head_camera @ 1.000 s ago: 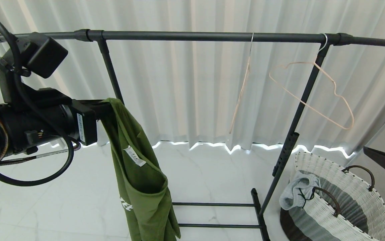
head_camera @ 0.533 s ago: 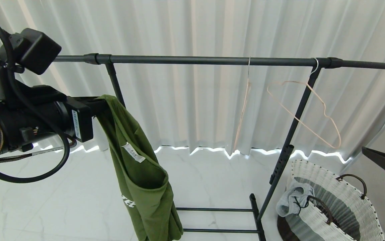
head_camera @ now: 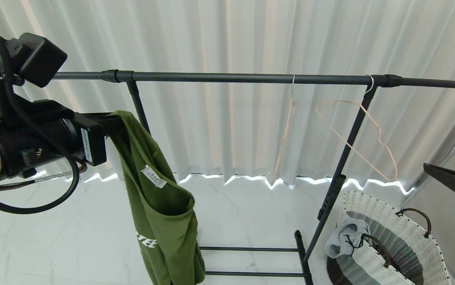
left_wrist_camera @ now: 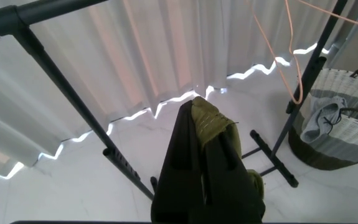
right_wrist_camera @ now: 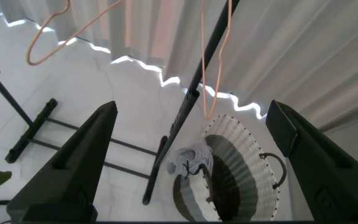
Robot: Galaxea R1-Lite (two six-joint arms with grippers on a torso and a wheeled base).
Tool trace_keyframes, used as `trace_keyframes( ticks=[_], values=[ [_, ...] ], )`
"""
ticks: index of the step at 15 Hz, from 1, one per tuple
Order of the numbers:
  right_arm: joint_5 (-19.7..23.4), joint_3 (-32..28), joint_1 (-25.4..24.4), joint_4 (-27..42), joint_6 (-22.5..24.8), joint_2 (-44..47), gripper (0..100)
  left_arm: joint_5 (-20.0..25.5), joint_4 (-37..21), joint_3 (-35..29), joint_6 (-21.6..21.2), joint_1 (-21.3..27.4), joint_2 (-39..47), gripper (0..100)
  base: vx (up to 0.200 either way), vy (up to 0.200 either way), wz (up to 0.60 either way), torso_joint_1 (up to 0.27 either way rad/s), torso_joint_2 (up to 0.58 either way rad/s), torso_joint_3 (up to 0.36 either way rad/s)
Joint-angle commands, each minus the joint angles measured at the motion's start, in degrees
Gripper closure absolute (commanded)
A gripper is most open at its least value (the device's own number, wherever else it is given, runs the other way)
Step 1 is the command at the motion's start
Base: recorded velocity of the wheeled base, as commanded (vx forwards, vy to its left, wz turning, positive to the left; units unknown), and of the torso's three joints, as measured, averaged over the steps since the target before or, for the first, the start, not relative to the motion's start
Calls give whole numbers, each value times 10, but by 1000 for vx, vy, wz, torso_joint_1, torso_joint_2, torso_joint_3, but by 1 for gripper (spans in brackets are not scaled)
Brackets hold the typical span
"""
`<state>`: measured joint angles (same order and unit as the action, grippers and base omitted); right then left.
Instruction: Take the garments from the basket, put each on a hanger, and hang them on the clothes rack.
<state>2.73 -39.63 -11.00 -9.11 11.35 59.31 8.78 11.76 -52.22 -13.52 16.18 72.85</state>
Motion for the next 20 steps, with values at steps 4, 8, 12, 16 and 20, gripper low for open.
trace_keyframes(
  ticks=[4,8,12,16,20],
  values=[
    [0,-1,1,1,0,5,0,0,0,7,0,-1,0,100,0,0,0,0,0,0],
    [0,-2,2,1,-1,9,0,0,0,7,0,-1,-1,100,0,0,0,0,0,0],
    [0,-2,2,1,0,10,0,1,0,7,0,0,0,100,0,-200,0,1,4,4],
    [0,-1,2,1,-1,12,0,1,0,6,-1,0,0,100,0,-200,0,5,1,-2],
    [1,-1,1,1,-1,19,0,0,2,6,-1,-1,0,100,0,0,0,0,0,0]
  ],
)
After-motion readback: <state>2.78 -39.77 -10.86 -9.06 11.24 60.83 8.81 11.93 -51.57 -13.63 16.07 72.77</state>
